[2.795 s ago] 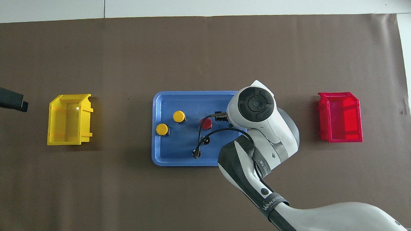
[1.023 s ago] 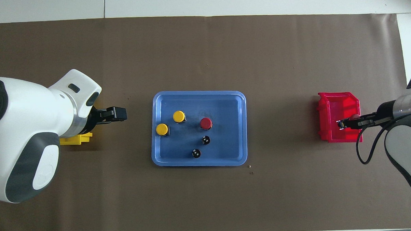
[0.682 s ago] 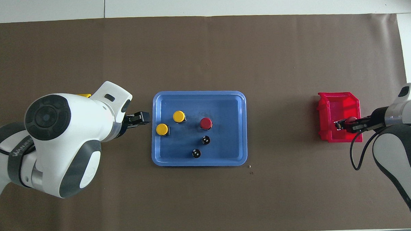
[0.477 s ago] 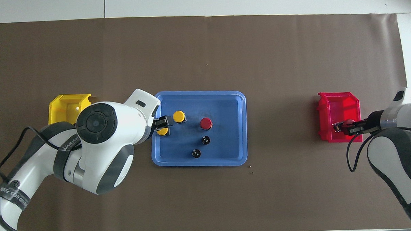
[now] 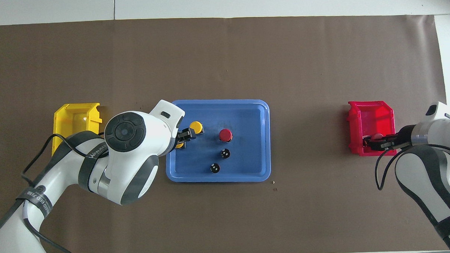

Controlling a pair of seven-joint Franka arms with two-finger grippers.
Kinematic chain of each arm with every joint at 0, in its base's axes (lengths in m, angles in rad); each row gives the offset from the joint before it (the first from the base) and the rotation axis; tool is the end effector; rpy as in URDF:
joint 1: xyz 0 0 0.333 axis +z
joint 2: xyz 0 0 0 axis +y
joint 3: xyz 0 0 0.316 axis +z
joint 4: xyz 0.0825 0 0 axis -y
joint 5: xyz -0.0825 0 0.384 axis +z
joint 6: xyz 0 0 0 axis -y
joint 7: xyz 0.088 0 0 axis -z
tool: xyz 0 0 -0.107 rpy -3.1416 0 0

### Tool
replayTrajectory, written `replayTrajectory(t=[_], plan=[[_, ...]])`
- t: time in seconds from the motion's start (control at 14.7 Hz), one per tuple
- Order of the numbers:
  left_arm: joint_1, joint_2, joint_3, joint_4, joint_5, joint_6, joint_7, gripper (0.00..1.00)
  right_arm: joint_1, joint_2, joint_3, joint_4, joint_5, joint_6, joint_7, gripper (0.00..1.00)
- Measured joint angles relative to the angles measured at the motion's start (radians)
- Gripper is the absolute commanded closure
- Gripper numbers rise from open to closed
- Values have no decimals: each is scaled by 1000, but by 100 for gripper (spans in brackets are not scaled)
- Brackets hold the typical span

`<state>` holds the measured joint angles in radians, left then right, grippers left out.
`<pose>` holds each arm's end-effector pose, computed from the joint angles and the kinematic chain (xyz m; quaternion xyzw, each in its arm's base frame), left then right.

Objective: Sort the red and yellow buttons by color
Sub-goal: 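Grasp a yellow button with the left gripper while the right gripper returns, then drop the yellow button in the yellow bin while the right gripper grasps red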

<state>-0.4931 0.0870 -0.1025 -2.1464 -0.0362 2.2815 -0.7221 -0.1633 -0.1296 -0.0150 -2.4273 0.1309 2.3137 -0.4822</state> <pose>0.4602 -0.3123 0.3671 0.9967 0.0749 0.0079 0.0294 0.4655 -0.0813 0.3580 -0.9929 -0.1077 -0.0236 0.0442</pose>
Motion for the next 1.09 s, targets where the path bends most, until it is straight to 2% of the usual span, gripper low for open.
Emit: replayTrajectory(t=[0.14,0.2,0.34,0.48,0.55,0.82,1.09], plan=[[0,4,0,0,0,6,0,11,0,3,0,77,0,-109,-1,0],[0,5,0,0,0,7,0,17,0,5,1,131,0,-165,-1,0],[0,10,0,-1,0,10,-1,77,2,10,9,233,0,-255,8,0],[0,16,0,-1,0,15,-5,94,25,15,21,311,0,-331,70,0],[0,18,0,-1,0,16,-6,99,52,20,24,344,0,-361,117,0],[0,19,2,19,0,-10,-11,99,159,39,33,455,0,-445,317,0],[3,-19,12,155,0,-282,19,99,326,77,36,525,0,-427,593,0]])
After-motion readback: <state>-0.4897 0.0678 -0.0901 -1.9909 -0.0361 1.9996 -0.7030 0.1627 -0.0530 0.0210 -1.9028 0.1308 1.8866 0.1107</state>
